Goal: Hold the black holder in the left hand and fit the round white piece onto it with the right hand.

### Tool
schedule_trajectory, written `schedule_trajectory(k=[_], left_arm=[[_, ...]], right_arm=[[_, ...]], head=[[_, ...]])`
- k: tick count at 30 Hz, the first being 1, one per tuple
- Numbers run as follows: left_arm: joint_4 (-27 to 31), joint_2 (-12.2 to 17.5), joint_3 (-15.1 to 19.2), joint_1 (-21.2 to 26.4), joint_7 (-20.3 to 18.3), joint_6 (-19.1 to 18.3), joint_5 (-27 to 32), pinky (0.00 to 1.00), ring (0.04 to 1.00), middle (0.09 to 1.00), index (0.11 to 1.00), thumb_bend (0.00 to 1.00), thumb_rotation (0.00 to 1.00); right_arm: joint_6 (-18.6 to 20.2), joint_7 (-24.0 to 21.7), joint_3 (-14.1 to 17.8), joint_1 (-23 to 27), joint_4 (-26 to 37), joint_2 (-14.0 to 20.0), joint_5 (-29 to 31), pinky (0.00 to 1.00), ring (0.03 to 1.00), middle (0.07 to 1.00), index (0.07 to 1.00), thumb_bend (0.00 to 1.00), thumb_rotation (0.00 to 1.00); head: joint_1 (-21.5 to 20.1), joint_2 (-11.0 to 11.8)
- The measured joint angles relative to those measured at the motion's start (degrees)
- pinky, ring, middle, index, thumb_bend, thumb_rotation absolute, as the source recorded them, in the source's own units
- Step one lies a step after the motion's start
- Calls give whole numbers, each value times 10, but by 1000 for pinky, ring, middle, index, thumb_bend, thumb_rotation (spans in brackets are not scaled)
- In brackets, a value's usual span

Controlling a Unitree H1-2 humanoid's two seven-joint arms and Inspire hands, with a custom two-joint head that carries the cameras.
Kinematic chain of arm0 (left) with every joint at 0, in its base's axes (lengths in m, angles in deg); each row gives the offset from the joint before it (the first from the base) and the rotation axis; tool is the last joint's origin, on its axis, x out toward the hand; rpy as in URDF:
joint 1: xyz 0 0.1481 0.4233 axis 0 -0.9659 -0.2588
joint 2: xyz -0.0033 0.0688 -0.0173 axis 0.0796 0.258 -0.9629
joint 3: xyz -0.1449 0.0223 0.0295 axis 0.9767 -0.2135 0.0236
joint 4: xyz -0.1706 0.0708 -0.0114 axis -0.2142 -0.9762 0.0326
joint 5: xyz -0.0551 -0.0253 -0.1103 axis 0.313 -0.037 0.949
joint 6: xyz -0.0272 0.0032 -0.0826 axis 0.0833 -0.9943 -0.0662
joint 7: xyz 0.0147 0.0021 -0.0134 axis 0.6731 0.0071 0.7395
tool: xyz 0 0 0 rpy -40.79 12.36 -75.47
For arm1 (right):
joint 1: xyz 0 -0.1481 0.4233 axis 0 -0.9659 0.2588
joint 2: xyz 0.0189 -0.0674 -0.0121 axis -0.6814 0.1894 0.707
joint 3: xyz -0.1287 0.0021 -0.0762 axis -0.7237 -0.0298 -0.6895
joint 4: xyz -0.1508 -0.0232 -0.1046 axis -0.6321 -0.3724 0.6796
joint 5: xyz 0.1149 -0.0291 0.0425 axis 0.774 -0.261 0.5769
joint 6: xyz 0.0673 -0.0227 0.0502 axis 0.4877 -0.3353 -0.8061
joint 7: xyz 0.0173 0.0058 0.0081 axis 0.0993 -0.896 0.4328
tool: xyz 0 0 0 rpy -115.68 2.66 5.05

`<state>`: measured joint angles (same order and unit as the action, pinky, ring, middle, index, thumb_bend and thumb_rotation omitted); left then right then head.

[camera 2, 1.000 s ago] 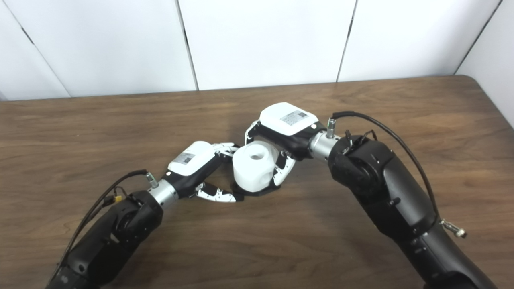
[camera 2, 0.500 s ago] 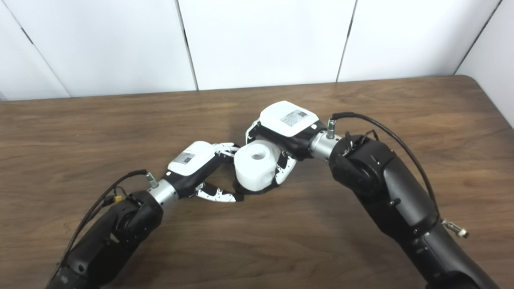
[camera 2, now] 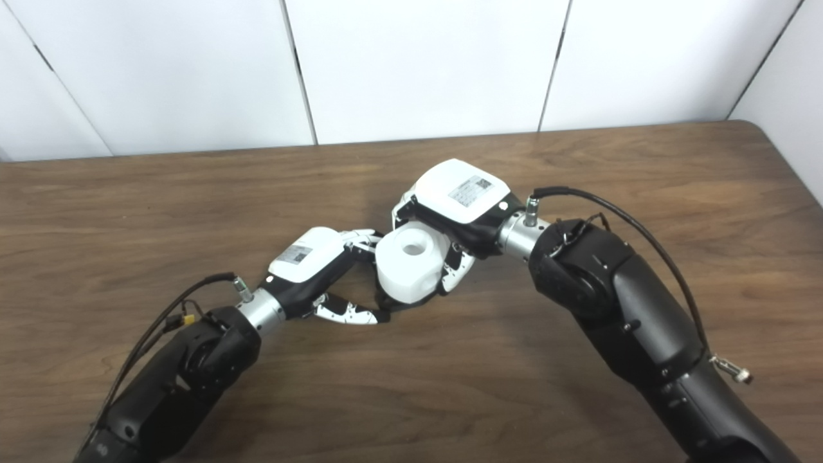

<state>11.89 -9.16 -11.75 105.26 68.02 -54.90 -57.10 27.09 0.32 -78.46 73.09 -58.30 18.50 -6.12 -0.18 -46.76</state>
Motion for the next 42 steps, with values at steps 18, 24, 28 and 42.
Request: schedule_trajectory(k=[18,24,28,42], left_arm=[[1,1,0,0,-1,0,0,805,886,826,479,523,76],[1,1,-1,1,-1,0,0,812,889,827,479,523,76],[1,1,-1,1,-1,0,0,812,886,825,479,523,76],[1,2,-1,1,-1,1,0,800,878,822,479,523,75]], right_arm=[[51,-66,4,-9,20,-9,-7,689,791,835,968,1000,361],[51,-66,9,-9,20,-11,-5,682,781,831,961,1000,338],[53,-67,10,-9,21,-11,-5,681,781,831,961,998,322],[71,-86,22,-8,34,-9,2,666,808,867,1000,1000,360]], head=[[-1,1],[-1,-1],[-2,-2],[-6,-1]])
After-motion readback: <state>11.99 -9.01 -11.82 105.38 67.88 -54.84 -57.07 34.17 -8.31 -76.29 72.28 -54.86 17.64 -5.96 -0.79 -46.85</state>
